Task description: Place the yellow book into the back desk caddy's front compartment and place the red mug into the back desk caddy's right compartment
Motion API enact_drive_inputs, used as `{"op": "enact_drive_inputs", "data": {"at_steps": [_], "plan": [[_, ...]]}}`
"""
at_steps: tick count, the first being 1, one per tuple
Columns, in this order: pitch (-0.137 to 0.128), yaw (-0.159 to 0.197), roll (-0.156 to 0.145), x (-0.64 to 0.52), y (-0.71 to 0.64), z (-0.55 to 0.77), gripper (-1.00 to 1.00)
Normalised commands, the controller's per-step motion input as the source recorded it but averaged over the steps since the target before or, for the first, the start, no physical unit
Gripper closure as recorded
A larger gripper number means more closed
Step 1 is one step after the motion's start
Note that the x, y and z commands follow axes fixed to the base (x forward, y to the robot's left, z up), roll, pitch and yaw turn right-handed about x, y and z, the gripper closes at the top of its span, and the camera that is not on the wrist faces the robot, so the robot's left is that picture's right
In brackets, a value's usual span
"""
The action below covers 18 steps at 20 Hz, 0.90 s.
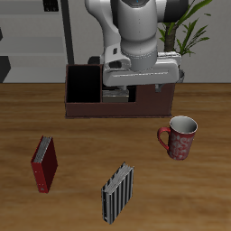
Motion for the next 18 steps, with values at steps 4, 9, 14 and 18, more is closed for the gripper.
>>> {"op": "enact_drive_inputs", "data": {"at_steps": [4, 9, 14, 18], "plan": [[-0.072, -0.078, -0.060, -0.11, 0.29, -0.25, -1.00], [-0.063, -0.038, 0.014, -0.18, 0.24, -0.12, -1.00], [-0.106, -0.078, 0.021, -0.21, 0.25, -0.05, -1.00], [-0.059, -0.061, -0.039, -0.06, 0.03, -0.14, -1.00]]}}
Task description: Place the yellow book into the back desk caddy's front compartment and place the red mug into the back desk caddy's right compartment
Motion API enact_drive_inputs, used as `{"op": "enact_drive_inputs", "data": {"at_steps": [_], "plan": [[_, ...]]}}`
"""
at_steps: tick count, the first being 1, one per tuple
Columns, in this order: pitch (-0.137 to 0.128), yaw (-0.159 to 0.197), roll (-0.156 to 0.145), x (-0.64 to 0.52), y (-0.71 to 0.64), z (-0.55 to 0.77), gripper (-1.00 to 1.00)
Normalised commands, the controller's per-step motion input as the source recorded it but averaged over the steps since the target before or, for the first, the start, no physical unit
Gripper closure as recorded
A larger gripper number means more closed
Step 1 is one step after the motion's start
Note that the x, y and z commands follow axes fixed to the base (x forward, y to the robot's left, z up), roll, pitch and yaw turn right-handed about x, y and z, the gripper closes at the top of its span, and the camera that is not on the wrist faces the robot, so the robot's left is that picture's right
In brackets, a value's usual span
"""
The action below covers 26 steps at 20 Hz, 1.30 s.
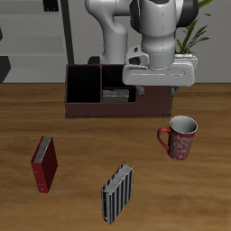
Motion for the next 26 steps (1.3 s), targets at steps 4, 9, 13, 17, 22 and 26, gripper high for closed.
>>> {"op": "enact_drive_inputs", "data": {"at_steps": [4, 9, 13, 17, 22, 26], "plan": [[-0.015, -0.018, -0.004, 0.02, 0.02, -0.09, -1.00], [0.017, -0.067, -0.029, 0.04, 0.03, -0.17, -1.00], [0.036, 0.069, -0.104, -0.02, 0.37, -0.43, -1.00], [0.066, -0.015, -0.066, 0.03, 0.12, -0.17, -1.00], [-0.027, 0.012, 0.018, -0.14, 0.28, -0.11, -1.00], [0.011, -0.018, -0.006, 0.00, 0.03, -0.10, -1.00]]}}
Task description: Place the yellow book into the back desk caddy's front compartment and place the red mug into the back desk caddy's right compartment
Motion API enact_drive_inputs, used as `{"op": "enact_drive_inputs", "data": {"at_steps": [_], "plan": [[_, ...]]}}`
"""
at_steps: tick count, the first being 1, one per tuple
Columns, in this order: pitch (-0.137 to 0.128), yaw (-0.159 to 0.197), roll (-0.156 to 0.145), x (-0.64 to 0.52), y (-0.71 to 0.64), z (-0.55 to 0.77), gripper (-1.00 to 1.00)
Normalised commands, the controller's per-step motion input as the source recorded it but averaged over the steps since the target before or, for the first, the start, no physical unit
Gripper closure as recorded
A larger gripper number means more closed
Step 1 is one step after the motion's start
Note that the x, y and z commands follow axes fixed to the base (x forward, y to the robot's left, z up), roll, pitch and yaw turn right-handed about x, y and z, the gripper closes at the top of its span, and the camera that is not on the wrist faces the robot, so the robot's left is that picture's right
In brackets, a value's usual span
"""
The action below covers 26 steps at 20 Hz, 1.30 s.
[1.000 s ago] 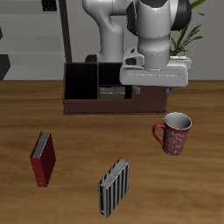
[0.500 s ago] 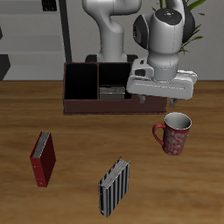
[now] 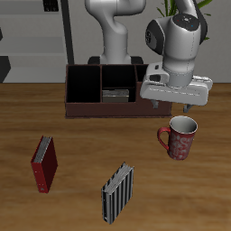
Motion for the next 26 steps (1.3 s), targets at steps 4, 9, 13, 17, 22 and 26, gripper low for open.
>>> {"op": "enact_drive_inputs", "data": {"at_steps": [4, 9, 13, 17, 22, 26], "plan": [[-0.002, -0.002, -0.019, -0.01, -0.03, -0.11, -1.00], [0.038, -0.005, 0.001, 0.06, 0.00, -0.17, -1.00], [0.015, 0.040, -0.039, -0.05, 0.07, -0.22, -1.00], [0.017, 0.035, 0.005, -0.08, 0.14, -0.12, -1.00], [0.006, 0.002, -0.050, -0.07, 0.03, -0.07, -1.00], [-0.017, -0.011, -0.014, -0.08, -0.06, -0.03, -1.00]]}}
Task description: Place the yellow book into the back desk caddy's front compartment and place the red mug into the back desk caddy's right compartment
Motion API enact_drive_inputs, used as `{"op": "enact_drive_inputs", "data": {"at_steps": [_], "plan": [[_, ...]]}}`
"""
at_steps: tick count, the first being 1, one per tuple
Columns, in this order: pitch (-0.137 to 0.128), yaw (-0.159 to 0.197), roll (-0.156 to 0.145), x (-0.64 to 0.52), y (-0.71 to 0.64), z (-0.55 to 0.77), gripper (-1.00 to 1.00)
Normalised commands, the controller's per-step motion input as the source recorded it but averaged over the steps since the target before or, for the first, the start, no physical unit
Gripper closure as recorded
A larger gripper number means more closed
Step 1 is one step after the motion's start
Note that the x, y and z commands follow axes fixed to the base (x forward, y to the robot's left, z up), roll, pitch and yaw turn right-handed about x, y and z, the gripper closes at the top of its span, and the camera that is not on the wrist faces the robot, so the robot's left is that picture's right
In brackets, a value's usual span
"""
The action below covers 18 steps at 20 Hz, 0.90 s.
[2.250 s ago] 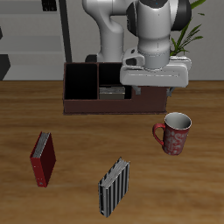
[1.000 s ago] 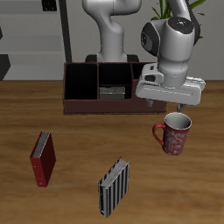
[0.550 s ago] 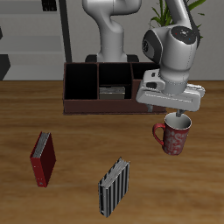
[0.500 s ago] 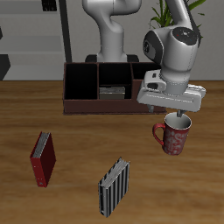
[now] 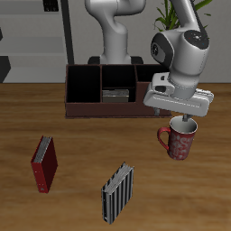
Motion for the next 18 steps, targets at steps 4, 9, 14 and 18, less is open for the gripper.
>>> {"op": "enact_drive_inputs", "data": {"at_steps": [4, 9, 14, 18], "plan": [[0.056, -0.036, 0.046, 0.11, -0.10, -0.04, -1.00], [0.051, -0.021, 0.049, 0.04, -0.01, -0.18, -1.00], [0.023, -0.017, 0.105, -0.04, 0.04, -0.05, -1.00], [0.001, 0.010, 0.091, -0.02, 0.03, -0.06, -1.00]]}}
